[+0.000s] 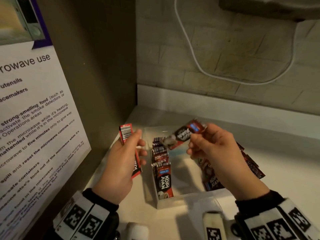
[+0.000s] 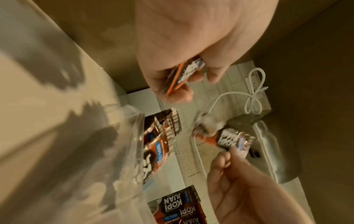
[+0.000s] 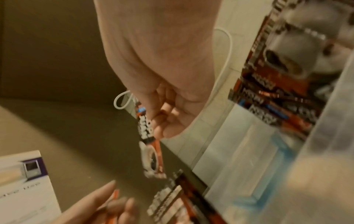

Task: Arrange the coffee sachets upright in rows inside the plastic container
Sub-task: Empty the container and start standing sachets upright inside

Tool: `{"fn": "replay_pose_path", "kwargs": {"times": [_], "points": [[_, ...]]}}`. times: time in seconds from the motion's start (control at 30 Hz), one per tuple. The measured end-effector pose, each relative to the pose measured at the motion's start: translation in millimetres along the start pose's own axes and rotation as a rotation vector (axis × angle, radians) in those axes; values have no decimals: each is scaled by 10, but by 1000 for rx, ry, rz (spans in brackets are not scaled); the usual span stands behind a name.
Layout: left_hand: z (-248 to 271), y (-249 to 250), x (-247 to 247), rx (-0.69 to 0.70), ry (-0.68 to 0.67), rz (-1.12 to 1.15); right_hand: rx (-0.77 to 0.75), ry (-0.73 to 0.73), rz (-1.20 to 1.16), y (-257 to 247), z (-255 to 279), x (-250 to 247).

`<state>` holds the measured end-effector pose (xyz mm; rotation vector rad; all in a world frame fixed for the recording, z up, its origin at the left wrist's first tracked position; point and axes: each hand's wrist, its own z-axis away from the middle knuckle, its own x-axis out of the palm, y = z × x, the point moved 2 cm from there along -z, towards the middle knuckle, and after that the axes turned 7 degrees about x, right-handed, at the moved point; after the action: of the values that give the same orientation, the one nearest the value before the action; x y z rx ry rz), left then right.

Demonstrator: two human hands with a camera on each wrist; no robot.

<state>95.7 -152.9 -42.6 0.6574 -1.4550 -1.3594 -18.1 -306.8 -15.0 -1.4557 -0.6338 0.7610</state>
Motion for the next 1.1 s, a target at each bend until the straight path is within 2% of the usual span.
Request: {"fn": "replay_pose_path", "kwargs": {"times": [0.1, 0.2, 0.4, 0.57, 0.7, 0.87, 0.9, 1.03, 1.1], "points": [[-29, -44, -113, -84, 65, 2, 99, -156, 342, 51, 21, -19], [-9, -112, -154, -165, 39, -4, 164, -286, 513, 107, 43, 96], [139, -136, -116, -258, -54, 3, 80, -180, 547, 91, -22, 161], [191, -129, -83, -280, -80, -11, 136, -338, 628, 129, -20, 216], [221, -131, -50, -272, -103, 17, 206, -384, 611, 212, 18, 270], [220, -169, -111, -266, -125, 81, 315, -202, 476, 201, 3, 157], [225, -161, -113, -266, -135, 94, 338, -236, 519, 212, 2, 157], [255, -95, -75, -265, -191, 169, 410, -532, 928, 336, -22, 253], [286, -61, -42, -260, -222, 190, 402, -557, 982, 415, -72, 317]]}}
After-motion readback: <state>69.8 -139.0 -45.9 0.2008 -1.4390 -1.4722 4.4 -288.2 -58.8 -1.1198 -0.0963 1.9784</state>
